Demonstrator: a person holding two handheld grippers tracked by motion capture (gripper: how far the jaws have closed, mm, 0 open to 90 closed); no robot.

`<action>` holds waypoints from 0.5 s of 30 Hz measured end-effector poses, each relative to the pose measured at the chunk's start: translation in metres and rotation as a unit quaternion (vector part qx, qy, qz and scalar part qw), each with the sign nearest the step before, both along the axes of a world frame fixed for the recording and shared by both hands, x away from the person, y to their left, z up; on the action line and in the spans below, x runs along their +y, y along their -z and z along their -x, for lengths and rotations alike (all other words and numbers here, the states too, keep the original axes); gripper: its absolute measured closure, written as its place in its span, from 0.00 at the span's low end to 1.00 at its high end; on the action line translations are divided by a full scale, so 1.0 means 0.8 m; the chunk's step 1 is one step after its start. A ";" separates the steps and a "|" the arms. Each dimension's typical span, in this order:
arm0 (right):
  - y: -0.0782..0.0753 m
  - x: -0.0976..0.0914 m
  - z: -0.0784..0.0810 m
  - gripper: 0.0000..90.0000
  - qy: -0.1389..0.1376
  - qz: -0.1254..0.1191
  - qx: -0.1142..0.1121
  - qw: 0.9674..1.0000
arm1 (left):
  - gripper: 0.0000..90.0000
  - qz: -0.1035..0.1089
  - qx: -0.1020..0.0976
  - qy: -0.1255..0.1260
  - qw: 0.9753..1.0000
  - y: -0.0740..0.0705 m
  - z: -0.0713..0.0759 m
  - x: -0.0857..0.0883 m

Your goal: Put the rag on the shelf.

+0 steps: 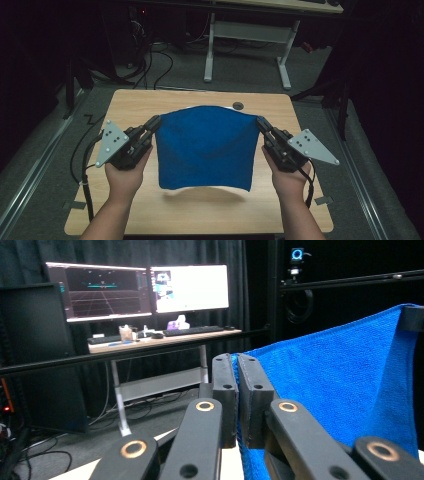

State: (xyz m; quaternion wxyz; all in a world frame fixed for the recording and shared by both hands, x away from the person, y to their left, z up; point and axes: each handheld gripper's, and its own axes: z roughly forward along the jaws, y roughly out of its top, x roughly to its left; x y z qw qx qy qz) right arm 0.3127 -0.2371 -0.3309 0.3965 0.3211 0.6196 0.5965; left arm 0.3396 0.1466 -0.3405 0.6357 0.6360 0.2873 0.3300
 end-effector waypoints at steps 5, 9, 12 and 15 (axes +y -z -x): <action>-0.011 0.006 -0.026 0.98 0.003 -0.006 0.008 1.000 | 0.97 0.003 -0.001 -0.017 1.000 -0.012 -0.019 0.012; -0.015 0.009 -0.035 0.98 0.005 -0.007 0.012 1.000 | 0.97 -0.002 0.003 -0.025 1.000 -0.016 -0.031 0.013; -0.017 0.010 -0.049 0.98 0.012 -0.010 0.017 1.000 | 0.97 -0.010 0.010 -0.034 0.999 -0.015 -0.049 0.012; -0.017 0.008 -0.060 0.98 0.015 -0.009 0.023 1.000 | 0.97 -0.009 0.025 -0.039 0.999 -0.013 -0.068 0.011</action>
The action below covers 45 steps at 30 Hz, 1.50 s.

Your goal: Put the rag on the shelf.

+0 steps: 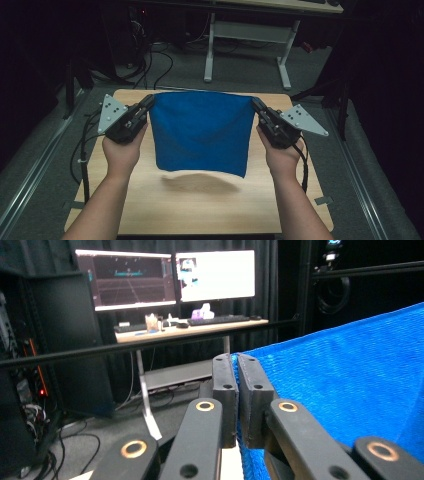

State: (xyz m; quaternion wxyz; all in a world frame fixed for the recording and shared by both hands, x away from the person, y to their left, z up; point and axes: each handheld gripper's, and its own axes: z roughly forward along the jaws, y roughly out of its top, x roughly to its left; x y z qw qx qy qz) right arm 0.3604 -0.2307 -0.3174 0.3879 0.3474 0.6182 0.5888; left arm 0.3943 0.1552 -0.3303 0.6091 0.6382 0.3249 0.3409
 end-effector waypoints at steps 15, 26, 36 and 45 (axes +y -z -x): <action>0.001 -0.009 -0.047 0.98 0.016 -0.006 0.017 1.000 | 0.97 -0.028 0.015 -0.017 0.999 -0.008 -0.057 -0.018; 0.004 -0.016 -0.092 0.98 0.035 -0.010 0.035 0.999 | 0.97 -0.057 0.029 -0.030 0.997 -0.008 -0.106 -0.031; 0.001 -0.028 -0.124 0.99 0.052 -0.016 0.045 0.997 | 0.97 -0.054 0.038 -0.037 0.997 -0.005 -0.141 -0.047; 0.031 -0.033 -0.166 0.99 0.066 0.012 0.100 0.993 | 0.97 -0.084 0.088 -0.038 0.992 0.031 -0.168 -0.053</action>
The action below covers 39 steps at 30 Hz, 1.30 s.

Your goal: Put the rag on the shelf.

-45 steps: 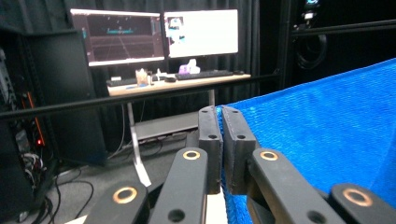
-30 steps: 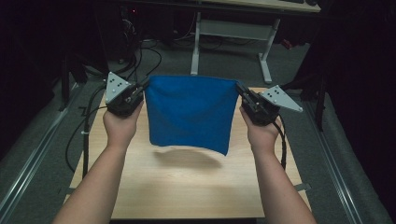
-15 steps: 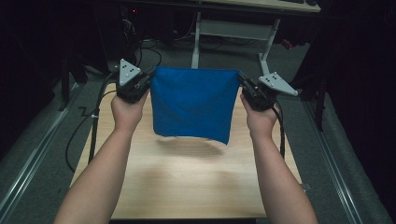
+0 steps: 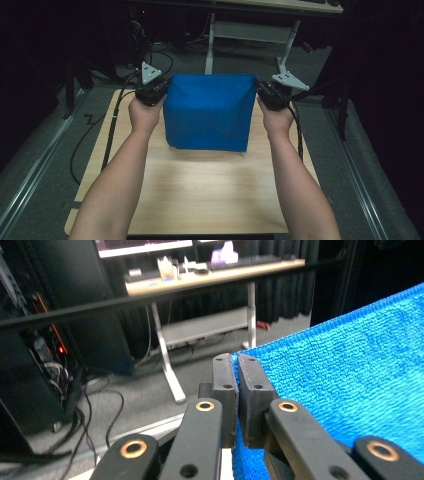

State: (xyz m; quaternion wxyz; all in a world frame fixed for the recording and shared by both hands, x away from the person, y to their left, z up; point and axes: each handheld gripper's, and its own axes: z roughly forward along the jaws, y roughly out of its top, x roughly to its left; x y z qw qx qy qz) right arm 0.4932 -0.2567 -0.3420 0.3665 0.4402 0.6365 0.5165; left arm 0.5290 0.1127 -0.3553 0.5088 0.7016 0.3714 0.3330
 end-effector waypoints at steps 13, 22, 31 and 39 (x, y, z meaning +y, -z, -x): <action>0.044 0.005 -0.019 0.99 -0.008 0.021 0.042 0.999 | 0.97 -0.010 0.064 0.012 0.998 0.057 -0.011 0.006; 0.081 0.007 -0.018 0.99 -0.014 0.031 0.076 0.997 | 0.97 0.000 0.098 0.022 0.995 0.101 -0.005 0.009; 0.111 0.007 -0.010 0.99 -0.020 0.029 0.095 0.995 | 0.97 0.012 0.113 0.037 0.993 0.128 0.006 0.010; 0.135 0.011 0.000 0.98 -0.030 0.032 0.113 0.993 | 0.97 0.021 0.133 0.050 0.990 0.148 0.017 0.008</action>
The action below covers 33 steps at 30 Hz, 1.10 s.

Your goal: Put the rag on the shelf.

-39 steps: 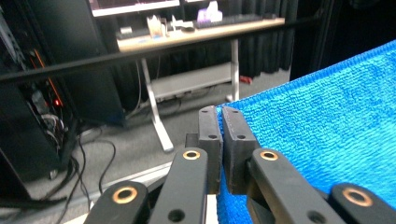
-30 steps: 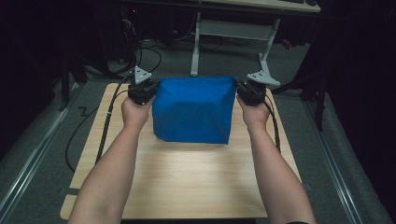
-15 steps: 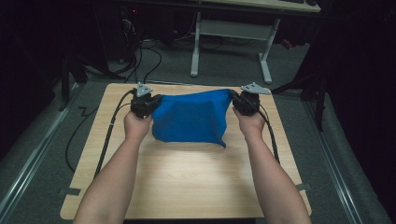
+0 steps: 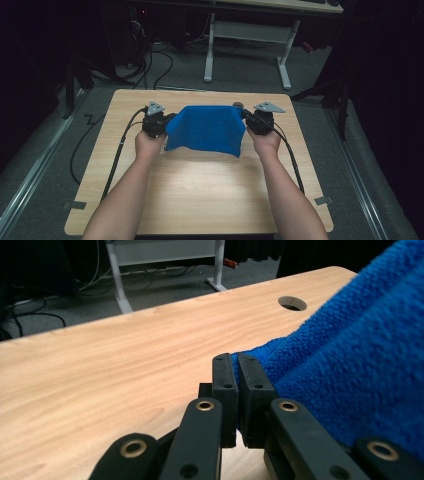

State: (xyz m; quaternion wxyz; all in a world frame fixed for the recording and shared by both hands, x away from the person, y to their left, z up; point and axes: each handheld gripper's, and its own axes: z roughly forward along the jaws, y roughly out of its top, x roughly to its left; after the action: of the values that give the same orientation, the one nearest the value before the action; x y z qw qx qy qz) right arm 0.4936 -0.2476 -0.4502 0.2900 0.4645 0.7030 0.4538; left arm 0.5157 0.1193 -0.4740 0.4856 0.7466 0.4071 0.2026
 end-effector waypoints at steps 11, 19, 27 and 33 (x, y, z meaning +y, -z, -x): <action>0.032 0.006 0.006 0.98 -0.004 -0.002 0.027 1.000 | 0.97 -0.001 0.021 0.010 1.000 0.023 0.006 -0.002; 0.055 0.003 0.009 0.98 -0.003 -0.001 0.043 0.999 | 0.94 0.005 0.047 0.006 0.999 0.040 0.004 -0.001; 0.060 0.001 0.012 0.97 -0.003 -0.006 0.047 0.999 | 0.91 0.005 0.052 0.007 0.999 0.045 0.005 -0.004; 0.060 0.002 0.012 0.94 -0.003 -0.003 0.049 0.999 | 0.85 0.001 0.053 0.005 0.999 0.045 0.006 -0.005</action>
State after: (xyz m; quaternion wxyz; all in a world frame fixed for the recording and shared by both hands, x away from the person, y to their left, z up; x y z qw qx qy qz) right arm 0.4841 -0.2462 -0.4983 0.2519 0.4851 0.7164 0.4335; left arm 0.5111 0.1157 -0.5103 0.4655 0.7577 0.4286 0.1600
